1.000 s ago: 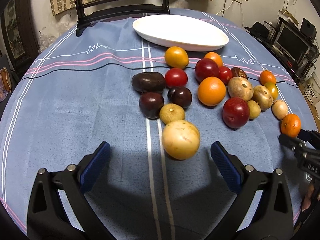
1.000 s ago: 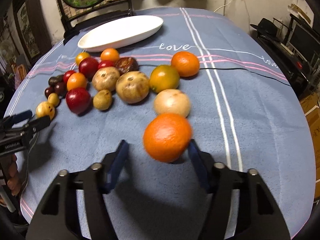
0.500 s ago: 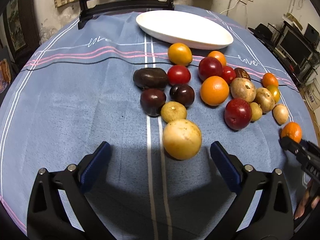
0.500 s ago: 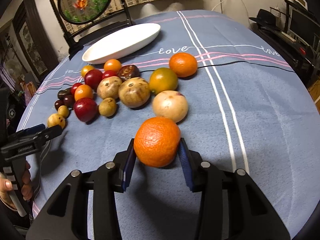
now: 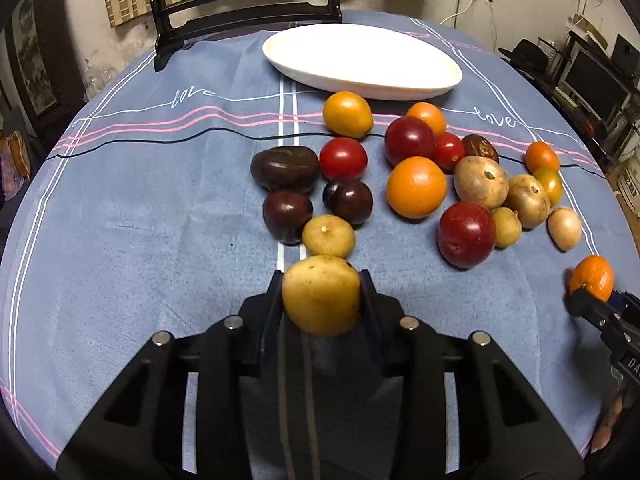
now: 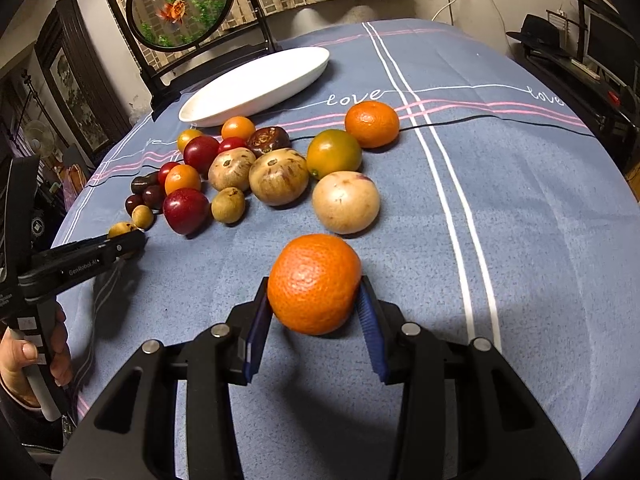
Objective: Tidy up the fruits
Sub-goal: 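Carry the pale fruit and orange to the white plate and release both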
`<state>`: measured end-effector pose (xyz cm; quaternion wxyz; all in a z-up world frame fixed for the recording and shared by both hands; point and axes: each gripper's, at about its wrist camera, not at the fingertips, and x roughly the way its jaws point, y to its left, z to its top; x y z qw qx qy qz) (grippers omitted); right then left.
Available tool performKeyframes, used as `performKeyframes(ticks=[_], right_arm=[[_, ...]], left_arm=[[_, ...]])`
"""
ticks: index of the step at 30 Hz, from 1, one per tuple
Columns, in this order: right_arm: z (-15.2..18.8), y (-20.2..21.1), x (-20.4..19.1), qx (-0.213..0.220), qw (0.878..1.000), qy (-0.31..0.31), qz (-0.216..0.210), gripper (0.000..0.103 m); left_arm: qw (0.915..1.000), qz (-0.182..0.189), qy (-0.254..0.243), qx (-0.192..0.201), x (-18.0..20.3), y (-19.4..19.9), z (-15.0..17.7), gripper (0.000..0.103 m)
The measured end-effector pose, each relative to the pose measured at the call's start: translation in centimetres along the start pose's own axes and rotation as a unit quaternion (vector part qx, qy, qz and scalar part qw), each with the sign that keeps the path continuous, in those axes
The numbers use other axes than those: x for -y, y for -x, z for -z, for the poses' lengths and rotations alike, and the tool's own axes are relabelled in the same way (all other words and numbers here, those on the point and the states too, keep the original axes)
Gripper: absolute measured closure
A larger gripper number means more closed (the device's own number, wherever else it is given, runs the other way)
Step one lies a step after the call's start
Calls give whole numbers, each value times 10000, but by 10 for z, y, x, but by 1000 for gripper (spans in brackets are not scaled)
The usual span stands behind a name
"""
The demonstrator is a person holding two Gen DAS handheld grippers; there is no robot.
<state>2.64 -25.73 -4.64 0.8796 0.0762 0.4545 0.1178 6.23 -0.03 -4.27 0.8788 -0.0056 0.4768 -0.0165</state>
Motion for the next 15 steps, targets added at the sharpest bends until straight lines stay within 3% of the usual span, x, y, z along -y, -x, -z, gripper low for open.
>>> performKeyframes(ticks=[6,15], right_arm=[[0,6,-5,62,10000,27,1,60],[-9,20,-14,246,9996,125,2,60]], left_arm=[[9993,309,150,129,-16,13,8,66],[9985,318,110,424,-37,33,4,67]])
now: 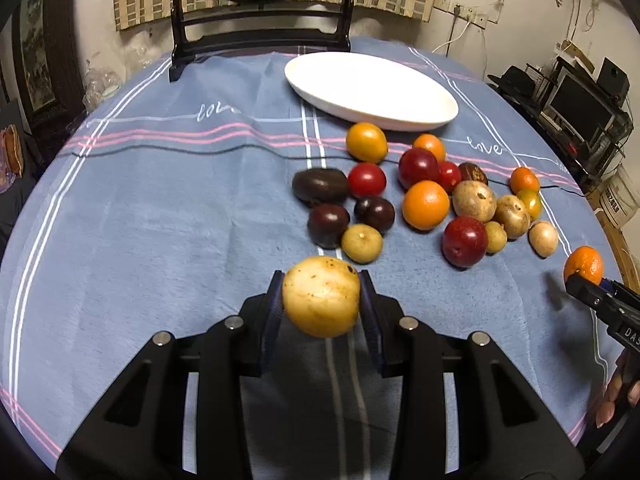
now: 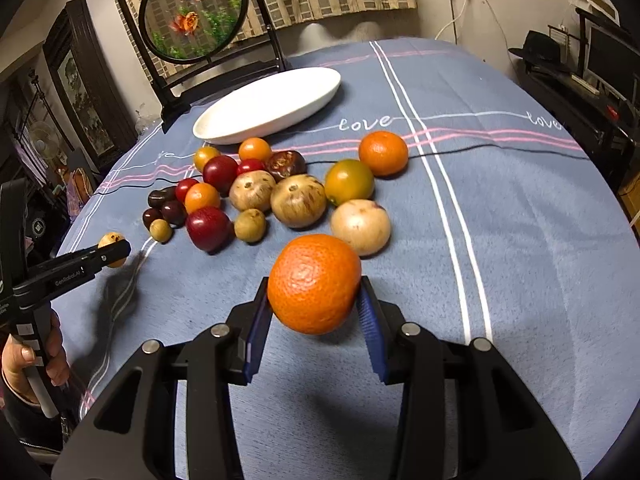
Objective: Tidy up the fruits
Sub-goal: 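Carry the pale fruit and orange to the white plate and release both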
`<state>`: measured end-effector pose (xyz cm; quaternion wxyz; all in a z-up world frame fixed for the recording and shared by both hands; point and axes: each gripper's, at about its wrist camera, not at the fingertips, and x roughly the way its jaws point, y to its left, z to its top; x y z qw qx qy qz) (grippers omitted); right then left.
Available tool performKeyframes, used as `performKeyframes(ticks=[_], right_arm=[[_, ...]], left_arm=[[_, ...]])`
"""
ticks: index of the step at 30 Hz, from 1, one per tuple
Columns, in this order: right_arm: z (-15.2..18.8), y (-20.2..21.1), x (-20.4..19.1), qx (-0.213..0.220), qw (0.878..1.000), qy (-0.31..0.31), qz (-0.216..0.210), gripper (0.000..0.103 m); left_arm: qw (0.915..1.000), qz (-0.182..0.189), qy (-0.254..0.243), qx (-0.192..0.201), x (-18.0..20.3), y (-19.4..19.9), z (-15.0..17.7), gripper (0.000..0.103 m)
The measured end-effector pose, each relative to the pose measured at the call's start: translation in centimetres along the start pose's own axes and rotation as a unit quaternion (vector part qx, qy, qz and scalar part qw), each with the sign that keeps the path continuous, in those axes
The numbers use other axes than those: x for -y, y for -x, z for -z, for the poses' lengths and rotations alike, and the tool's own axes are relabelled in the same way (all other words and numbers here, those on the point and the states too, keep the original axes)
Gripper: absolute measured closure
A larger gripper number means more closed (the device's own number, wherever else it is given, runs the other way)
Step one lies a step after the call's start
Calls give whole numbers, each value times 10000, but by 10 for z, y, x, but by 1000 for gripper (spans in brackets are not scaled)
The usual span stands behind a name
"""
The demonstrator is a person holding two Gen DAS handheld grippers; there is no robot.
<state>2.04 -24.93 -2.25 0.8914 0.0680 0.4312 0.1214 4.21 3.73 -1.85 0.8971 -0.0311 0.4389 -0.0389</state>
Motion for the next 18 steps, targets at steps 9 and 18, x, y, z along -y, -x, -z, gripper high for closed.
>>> performKeyframes(ticks=[9,18], right_arm=[[-59,8,-24,258,9982,528,-132,60],[-182,-69,-53,8,9884,1512,128,60]], left_arm=[[9979,211,-531,321,15,10,-73,66],[9981,145,-543,244,25,-51,-201,66]])
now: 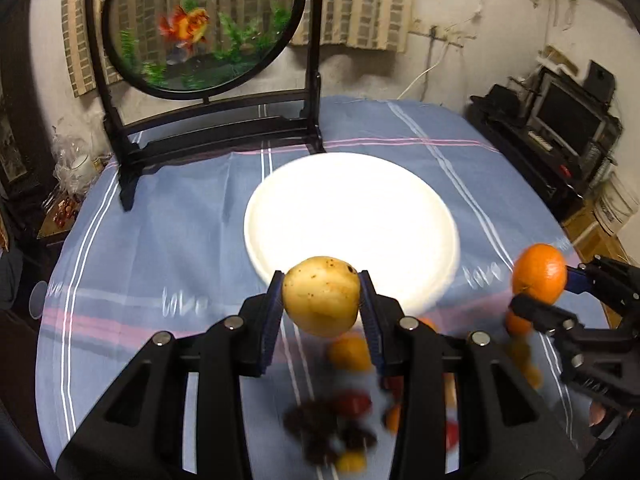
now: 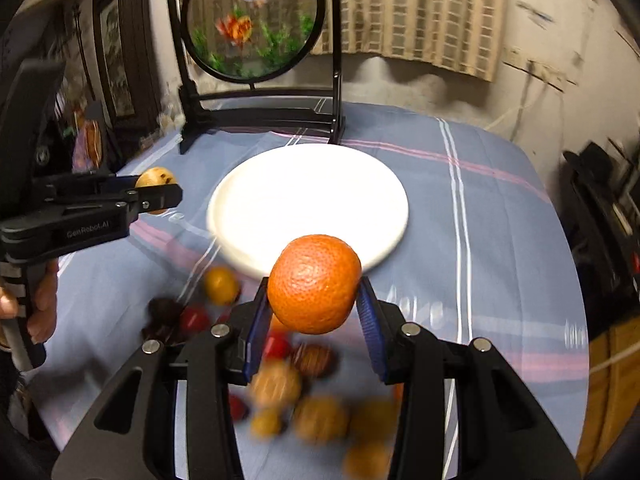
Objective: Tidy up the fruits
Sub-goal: 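Carry the pale fruit and orange to the white plate and release both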
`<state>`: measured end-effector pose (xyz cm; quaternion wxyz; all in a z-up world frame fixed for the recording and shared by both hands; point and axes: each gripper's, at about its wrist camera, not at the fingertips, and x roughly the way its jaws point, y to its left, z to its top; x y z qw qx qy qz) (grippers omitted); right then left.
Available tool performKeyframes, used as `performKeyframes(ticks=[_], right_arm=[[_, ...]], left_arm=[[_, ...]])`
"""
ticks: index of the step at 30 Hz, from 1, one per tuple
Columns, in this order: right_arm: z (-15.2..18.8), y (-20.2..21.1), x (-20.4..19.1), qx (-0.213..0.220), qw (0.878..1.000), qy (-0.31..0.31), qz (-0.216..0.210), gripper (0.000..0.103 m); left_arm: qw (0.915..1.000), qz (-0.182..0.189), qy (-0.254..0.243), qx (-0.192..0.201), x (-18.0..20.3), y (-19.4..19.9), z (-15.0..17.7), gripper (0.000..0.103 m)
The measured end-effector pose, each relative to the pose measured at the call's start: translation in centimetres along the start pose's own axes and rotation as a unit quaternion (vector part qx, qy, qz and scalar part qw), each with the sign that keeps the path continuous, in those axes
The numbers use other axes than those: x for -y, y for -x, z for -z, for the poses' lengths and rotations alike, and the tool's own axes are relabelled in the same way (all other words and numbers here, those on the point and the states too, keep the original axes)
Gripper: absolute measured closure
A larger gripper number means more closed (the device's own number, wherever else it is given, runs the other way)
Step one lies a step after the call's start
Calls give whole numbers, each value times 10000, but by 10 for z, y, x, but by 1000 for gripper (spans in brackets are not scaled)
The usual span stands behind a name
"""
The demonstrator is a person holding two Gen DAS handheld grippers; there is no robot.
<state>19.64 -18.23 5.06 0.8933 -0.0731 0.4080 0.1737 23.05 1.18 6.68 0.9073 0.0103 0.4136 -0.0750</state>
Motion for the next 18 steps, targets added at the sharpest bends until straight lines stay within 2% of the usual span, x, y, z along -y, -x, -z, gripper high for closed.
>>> performKeyframes(ticks=[4,8,15,18], right_arm=[[-47,-76,16,-325,9993,121,133,60],[-69,-137,30,-597,9980,51,207,60],[-95,-197,44,-751,9963,35,414,60],[-102,-214,51,-912,9949,-188,380,60]], left_arm=[[9990,-165,128,-397,-10,-72,-36,66],[9966,-326,156,-739,-17,-129,-52,66],[9950,-319,325,-893,-29,-178,-72,66],[9937,-386,305,-1007,-29,-195,-75,65]])
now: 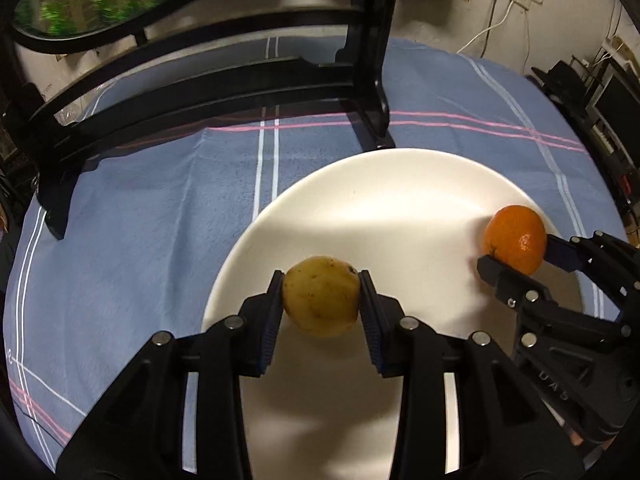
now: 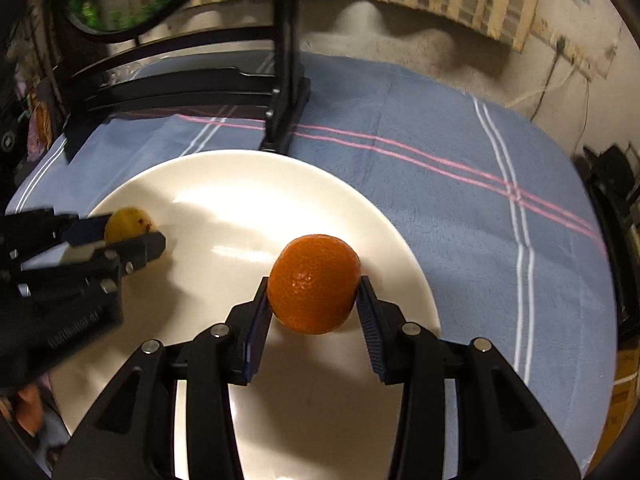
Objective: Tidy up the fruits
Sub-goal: 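Carry the pale fruit and orange to the white plate and release both, then withdraw both open tools from the plate back toward the fruit cluster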
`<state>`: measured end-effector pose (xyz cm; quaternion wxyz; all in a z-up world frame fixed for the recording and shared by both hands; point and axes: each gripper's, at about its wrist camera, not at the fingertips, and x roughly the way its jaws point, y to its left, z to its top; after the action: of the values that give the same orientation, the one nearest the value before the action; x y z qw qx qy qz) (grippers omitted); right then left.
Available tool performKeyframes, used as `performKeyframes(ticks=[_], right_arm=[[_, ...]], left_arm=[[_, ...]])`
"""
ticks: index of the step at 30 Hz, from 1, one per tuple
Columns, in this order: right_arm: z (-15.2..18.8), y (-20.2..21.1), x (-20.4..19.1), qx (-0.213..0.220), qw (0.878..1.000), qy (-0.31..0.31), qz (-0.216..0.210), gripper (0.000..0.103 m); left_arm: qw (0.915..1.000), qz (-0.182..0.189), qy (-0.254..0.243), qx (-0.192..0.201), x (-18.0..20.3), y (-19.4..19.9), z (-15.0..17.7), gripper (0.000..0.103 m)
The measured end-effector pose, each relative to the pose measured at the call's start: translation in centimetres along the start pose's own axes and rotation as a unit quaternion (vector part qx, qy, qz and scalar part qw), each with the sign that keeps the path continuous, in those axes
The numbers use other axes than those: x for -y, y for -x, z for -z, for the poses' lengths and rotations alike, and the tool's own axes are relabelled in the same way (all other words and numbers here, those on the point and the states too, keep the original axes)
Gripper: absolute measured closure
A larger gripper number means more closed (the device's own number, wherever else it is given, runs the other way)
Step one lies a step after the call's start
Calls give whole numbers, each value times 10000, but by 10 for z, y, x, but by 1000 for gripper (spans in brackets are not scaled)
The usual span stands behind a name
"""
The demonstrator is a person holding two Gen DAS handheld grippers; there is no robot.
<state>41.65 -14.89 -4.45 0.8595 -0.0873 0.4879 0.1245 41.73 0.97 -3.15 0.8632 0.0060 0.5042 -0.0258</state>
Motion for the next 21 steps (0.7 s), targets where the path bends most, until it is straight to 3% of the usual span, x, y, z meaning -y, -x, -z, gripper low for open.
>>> performKeyframes(ticks=[1,2,4,7,12,14,16,17,21], right_arm=[[-2,-4,2,-107,9999,-86,-64,59],[-3,-6,4,-136,9997,-187,-74,59],[-4,-1,4,27,9998,-182,30,46],[0,12,5,182,9995,-133,207,43],[16,57,17,607,9971,-444,-70,43],[30,83,20,754,9954,-528,-264,43],[48,106,22,888,9939,-552,-362,43],[62,121,21,964,9929,-557,-409,43],[118,171,23,1318,9872,-748,-500,40]], left_arm=[[10000,11,25,0,0,-2,-1,62],[9999,49,76,49,-1,-1,-2,50],[9998,43,134,106,0,2,-4,37],[9997,-2,183,188,-1,14,-6,26],[9984,122,329,449,-9,53,1,23],[9979,-18,209,611,-9,73,8,22],[9963,-164,48,842,-7,98,22,18],[9953,-206,0,942,-8,109,31,10],[9914,-352,-155,1250,-7,152,82,8]])
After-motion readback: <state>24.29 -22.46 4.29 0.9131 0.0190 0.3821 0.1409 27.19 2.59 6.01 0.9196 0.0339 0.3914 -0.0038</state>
